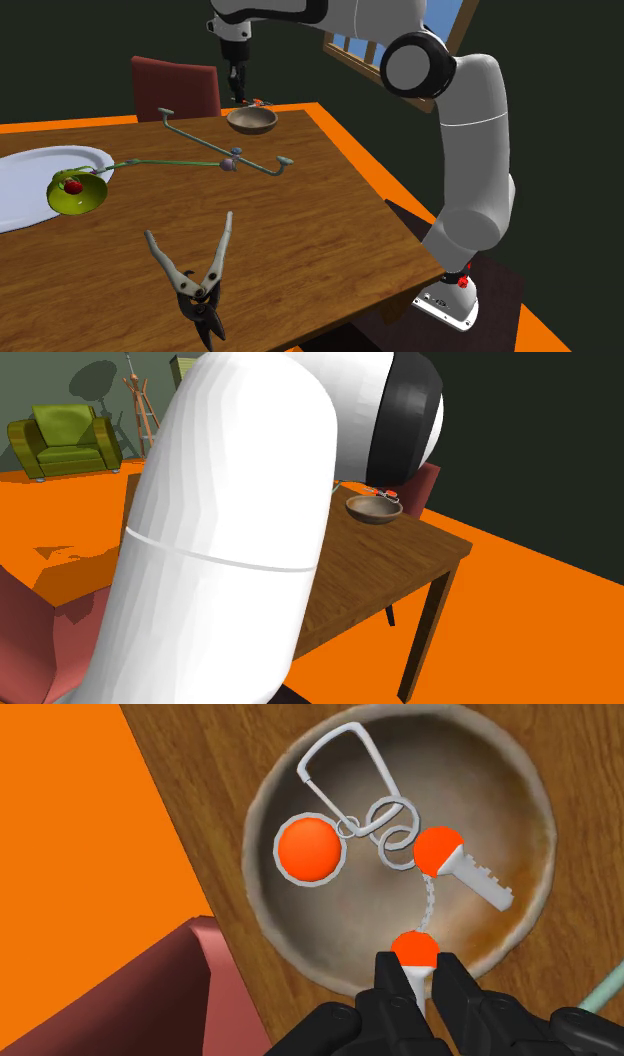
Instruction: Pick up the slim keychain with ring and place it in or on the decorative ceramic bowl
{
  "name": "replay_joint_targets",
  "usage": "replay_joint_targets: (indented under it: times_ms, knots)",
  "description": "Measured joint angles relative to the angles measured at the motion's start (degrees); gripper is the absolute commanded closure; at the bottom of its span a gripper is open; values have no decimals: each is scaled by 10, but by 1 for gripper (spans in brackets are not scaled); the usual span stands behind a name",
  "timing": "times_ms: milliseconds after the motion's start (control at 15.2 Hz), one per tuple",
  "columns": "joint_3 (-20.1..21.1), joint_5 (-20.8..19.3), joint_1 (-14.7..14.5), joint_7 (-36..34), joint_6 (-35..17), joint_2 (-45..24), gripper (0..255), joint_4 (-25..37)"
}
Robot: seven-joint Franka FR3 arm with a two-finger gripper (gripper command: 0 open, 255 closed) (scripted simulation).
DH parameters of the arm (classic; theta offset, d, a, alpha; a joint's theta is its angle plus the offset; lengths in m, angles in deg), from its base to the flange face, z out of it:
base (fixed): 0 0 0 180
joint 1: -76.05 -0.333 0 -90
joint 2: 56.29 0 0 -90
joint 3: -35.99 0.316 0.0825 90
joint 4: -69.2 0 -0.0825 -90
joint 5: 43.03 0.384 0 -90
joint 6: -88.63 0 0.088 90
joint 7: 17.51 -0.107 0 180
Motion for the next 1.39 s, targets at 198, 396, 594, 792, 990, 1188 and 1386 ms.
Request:
replay_joint_targets:
  times_ms: [198, 396, 594, 792, 990, 1188, 1386]
  knots:
    - [0, 1, 3, -1, -26, 7, 255, -33]
    - [0, 1, 5, -1, -52, 10, 255, -62]
    - [0, 1, 6, -2, -75, 12, 255, -87]
    - [1, 2, 6, -3, -82, 14, 255, -93]
    - [1, 2, 6, -3, -82, 13, 255, -92]
    - [0, 1, 7, -3, -82, 12, 0, -93]
    - [0, 1, 7, -3, -82, 12, 0, -94]
